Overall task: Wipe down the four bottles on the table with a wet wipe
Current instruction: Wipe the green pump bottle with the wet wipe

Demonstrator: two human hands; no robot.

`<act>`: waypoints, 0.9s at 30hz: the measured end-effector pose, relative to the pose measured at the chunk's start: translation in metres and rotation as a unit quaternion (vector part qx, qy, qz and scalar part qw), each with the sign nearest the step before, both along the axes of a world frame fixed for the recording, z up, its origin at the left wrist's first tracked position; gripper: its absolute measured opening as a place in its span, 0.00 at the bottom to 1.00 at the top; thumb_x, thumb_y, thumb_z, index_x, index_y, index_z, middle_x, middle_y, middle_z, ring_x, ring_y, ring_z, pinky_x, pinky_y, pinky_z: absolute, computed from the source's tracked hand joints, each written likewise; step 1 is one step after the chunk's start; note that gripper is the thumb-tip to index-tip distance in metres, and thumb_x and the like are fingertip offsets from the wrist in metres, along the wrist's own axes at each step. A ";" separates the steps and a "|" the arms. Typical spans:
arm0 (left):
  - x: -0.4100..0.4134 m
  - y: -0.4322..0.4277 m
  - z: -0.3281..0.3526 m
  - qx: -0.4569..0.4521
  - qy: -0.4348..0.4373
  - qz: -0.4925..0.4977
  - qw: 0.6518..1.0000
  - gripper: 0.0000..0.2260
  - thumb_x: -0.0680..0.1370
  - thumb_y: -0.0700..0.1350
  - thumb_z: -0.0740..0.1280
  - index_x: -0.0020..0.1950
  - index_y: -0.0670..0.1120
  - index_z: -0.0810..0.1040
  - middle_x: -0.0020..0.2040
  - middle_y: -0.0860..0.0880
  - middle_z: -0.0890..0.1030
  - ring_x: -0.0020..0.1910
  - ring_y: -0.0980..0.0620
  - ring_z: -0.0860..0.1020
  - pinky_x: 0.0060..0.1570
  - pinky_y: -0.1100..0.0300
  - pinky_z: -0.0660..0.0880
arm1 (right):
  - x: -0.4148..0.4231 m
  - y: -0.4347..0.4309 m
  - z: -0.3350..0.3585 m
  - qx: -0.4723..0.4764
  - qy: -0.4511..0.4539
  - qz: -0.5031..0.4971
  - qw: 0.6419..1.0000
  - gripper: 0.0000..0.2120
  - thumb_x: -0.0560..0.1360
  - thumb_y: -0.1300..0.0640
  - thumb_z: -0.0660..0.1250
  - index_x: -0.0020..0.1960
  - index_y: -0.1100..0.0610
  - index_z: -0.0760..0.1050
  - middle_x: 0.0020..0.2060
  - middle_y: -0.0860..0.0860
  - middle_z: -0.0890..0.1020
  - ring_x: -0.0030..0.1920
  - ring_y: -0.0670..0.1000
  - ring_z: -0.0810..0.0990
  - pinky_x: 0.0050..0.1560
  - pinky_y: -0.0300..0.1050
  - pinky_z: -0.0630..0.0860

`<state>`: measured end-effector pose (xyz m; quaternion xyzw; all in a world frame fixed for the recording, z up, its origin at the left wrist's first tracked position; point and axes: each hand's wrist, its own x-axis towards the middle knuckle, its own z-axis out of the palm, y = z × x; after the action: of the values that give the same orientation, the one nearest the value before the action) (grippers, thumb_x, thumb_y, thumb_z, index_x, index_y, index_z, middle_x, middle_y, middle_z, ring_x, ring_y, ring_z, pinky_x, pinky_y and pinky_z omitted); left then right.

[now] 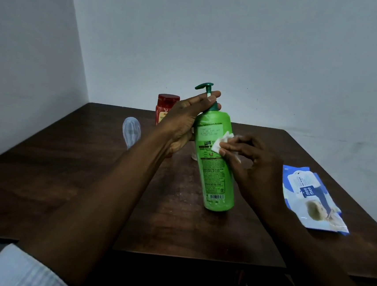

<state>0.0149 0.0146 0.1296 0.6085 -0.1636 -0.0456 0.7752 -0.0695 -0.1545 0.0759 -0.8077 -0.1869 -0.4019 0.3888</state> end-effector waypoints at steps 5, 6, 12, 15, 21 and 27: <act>0.002 0.000 -0.001 -0.012 0.004 0.004 1.000 0.11 0.80 0.50 0.68 0.62 0.52 0.82 0.52 0.53 0.86 0.50 0.55 0.82 0.54 0.49 0.79 | -0.008 -0.005 -0.016 -0.010 0.017 -0.008 1.000 0.09 0.72 0.64 0.76 0.51 0.60 0.86 0.49 0.53 0.83 0.52 0.46 0.83 0.57 0.32 0.74; 0.002 0.000 -0.002 -0.014 0.005 0.004 1.000 0.11 0.80 0.50 0.68 0.62 0.52 0.82 0.51 0.53 0.86 0.49 0.55 0.82 0.53 0.50 0.80 | -0.010 -0.006 -0.020 -0.012 0.020 -0.009 1.000 0.09 0.71 0.63 0.77 0.51 0.59 0.86 0.49 0.53 0.84 0.52 0.46 0.83 0.57 0.31 0.74; 0.003 0.001 -0.003 -0.028 0.010 0.000 1.000 0.12 0.80 0.49 0.68 0.62 0.51 0.82 0.49 0.53 0.86 0.46 0.57 0.83 0.48 0.54 0.81 | -0.027 -0.012 -0.046 -0.021 0.041 -0.026 0.999 0.10 0.69 0.64 0.78 0.50 0.58 0.87 0.48 0.50 0.84 0.51 0.40 0.81 0.56 0.26 0.72; 0.004 -0.001 -0.003 -0.025 0.008 0.000 1.000 0.12 0.80 0.49 0.69 0.62 0.51 0.82 0.49 0.53 0.86 0.46 0.57 0.83 0.49 0.53 0.81 | -0.036 -0.015 -0.056 -0.028 0.055 -0.031 0.998 0.11 0.68 0.64 0.79 0.50 0.56 0.87 0.47 0.47 0.83 0.51 0.39 0.80 0.56 0.25 0.71; 0.006 -0.005 -0.002 -0.019 0.002 0.011 1.000 0.12 0.80 0.49 0.69 0.62 0.51 0.83 0.50 0.52 0.86 0.47 0.56 0.83 0.50 0.51 0.81 | -0.048 -0.024 -0.066 -0.042 0.096 -0.021 0.994 0.10 0.67 0.64 0.79 0.47 0.56 0.87 0.46 0.45 0.83 0.51 0.40 0.81 0.54 0.27 0.74; 0.006 -0.006 -0.002 -0.023 0.009 0.023 0.999 0.12 0.79 0.49 0.70 0.61 0.49 0.83 0.49 0.51 0.86 0.44 0.56 0.83 0.46 0.54 0.82 | -0.050 -0.025 -0.067 -0.041 0.114 -0.016 0.992 0.09 0.67 0.64 0.80 0.45 0.56 0.87 0.45 0.45 0.84 0.50 0.39 0.82 0.53 0.25 0.73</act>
<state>0.0206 0.0088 0.1273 0.5934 -0.1438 -0.0298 0.7914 -0.1193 -0.1799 0.0085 -0.8666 -0.1446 -0.3051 0.3674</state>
